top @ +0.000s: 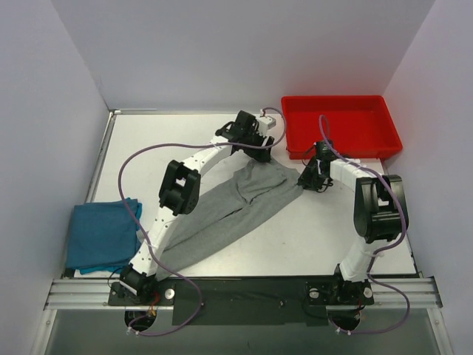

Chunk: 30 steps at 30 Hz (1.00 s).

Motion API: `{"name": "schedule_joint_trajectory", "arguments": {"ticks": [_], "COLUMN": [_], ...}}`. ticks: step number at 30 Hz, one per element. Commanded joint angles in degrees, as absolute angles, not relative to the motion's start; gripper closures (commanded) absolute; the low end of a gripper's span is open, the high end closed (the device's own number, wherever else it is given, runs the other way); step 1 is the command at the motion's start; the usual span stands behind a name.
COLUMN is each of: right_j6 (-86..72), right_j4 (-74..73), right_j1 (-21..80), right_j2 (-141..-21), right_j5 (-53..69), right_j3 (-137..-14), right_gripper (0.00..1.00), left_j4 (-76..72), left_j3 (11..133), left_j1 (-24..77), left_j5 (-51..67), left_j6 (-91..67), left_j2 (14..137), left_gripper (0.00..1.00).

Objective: Fold and stack the t-shirts
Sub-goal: Rotate the tshirt 90 degrees

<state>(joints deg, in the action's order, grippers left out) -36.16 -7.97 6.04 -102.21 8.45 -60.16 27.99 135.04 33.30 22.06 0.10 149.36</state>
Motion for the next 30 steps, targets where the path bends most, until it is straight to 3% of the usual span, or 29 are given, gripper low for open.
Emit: {"name": "schedule_joint_trajectory", "arguments": {"ticks": [1,11,19,24,30], "right_j6": [-38.32,-34.20,-26.99,-30.66,-36.73], "right_j4": [-8.96,-14.14,-21.26,-22.59,-24.16], "right_j1": [6.15,9.40,16.34,17.40,15.74], "right_j2": [-104.94,-110.21,-118.91,-123.30,-130.95], "right_j5": [8.53,7.30,8.96,11.34,11.34], "right_j3": [-62.57,-72.24,-88.76,-96.05,-109.84], "right_gripper": [0.79,1.00,1.00,1.00,1.00], "left_j4": [26.46,23.82,25.92,26.37,26.63], "left_j3": [137.20,137.37,129.21,125.16,128.49], "left_j1": [33.40,32.61,28.21,27.16,24.61], "left_j5": [16.18,14.32,10.46,7.12,2.99], "left_j6": [-0.53,-1.58,-7.39,-7.03,-6.86], "left_j2": [150.21,151.17,144.50,142.03,143.61], "left_gripper": [0.24,0.37,0.39,0.39,0.39]}}
